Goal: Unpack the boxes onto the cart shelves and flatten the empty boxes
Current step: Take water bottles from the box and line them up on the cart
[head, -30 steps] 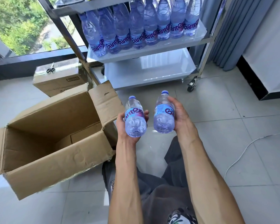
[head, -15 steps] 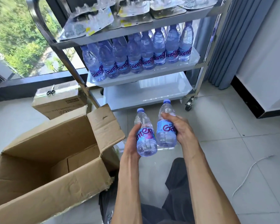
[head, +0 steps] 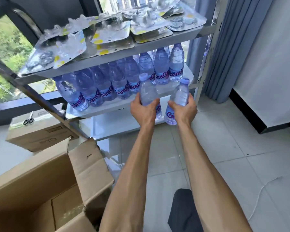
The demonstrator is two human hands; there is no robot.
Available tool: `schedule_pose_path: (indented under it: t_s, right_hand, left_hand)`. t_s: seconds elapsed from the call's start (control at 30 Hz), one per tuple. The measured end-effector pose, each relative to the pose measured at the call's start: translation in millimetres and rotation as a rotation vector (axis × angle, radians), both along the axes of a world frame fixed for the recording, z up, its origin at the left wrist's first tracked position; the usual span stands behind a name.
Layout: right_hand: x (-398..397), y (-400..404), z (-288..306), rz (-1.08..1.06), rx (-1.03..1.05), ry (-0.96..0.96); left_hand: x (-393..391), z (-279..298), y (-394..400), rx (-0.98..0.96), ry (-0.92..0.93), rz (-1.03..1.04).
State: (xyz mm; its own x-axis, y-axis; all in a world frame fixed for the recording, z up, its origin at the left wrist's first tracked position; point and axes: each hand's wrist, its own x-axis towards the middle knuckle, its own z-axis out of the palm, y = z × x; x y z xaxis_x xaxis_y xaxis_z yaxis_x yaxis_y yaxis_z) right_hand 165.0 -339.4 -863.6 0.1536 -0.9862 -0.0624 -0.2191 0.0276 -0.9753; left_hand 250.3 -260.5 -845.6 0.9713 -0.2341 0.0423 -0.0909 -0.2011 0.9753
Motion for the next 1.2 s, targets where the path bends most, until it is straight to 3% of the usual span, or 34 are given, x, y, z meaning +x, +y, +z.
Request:
schedule_pose_path:
  t_s: [0.2,0.43,0.57,0.93,1.2]
  right_hand:
    - [49,-53,16,-0.092,-0.012,-0.113]
    - [73,-91,13,-0.040,-0.031,-0.079]
    - [86,-93,21,-0.035,-0.063,-0.019]
    - [86,-102,28,-0.110,-0.157,-0.042]
    - [93,-121,21,-0.021,-0.175,-0.148]
  left_hand:
    - [37,10,-82,-0.011,-0.019,0.058]
    - [63,-1,-119,0.038,-0.131,-0.019]
    - [59,3,-128,0.020,-0.215,0.028]
    - [67,-2,-123,0.087,-0.186,-0.020]
    - [74,-6,-121,0.143,-0.233,-0.061]
